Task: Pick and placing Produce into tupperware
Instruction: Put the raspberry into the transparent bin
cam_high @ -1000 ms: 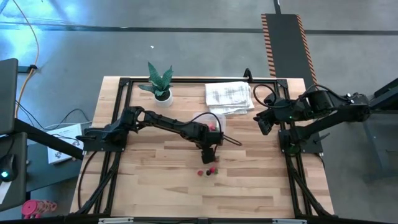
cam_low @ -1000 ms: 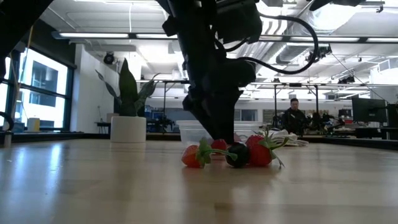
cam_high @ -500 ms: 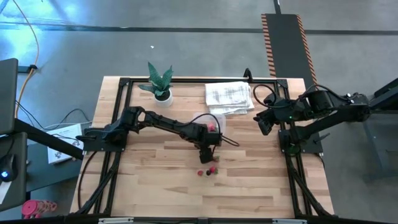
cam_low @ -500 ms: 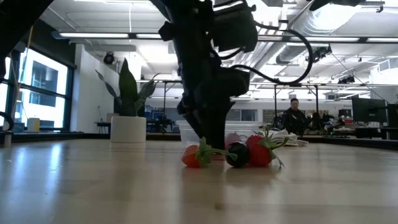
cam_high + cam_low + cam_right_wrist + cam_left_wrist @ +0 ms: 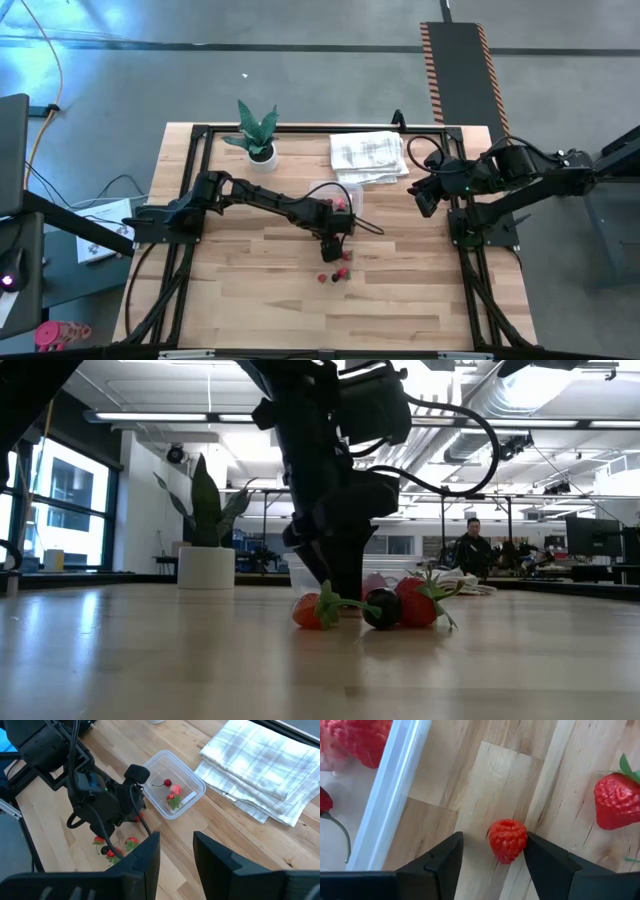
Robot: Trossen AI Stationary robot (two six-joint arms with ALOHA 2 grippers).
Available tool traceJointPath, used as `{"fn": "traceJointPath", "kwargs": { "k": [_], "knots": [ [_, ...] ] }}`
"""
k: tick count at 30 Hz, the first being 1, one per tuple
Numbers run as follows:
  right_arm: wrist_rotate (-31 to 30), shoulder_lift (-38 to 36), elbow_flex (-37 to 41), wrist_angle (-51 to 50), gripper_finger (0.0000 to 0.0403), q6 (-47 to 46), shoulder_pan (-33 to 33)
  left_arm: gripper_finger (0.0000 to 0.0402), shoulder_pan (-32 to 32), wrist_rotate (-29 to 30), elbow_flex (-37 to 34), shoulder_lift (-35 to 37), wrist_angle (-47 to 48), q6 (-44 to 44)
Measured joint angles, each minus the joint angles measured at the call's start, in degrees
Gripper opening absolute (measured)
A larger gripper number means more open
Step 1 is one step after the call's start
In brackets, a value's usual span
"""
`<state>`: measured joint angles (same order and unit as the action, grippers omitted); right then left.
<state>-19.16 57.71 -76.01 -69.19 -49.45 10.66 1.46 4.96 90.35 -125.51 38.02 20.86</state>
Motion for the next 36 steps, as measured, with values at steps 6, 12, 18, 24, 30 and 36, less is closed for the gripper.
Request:
{"fn": "traceJointPath", "kwargs": {
  "k": [6,12,18,24,30,36],
  "knots": [
    [0.00,0.00,0.00,0.00,0.0108,0.00,0.01,0.0116,0.08,-0.16,0.00,-0.11,-0.57,-0.01],
    [0.00,0.01,0.00,0.00,0.0108,0.00,0.01,0.0073,0.08,-1.32,0.02,-0.11,-0.70,-0.02],
    [0.00,0.02,0.00,-0.02,0.0108,0.00,0.02,0.0074,0.03,-3.08,-0.12,1.13,-0.11,0.59],
    [0.00,0.02,0.00,-0.04,0.0108,0.00,0.02,0.0092,-0.10,-3.05,-0.07,7.15,1.21,1.57],
    [0.00,0.02,0.00,-0.04,0.0108,-0.02,0.00,0.0074,1.41,2.31,0.00,12.85,0.54,0.33],
    [0.00,0.02,0.00,-0.03,0.0108,-0.28,0.01,0.0093,6.34,3.23,0.00,13.32,0.83,-1.30]
  ]
}}
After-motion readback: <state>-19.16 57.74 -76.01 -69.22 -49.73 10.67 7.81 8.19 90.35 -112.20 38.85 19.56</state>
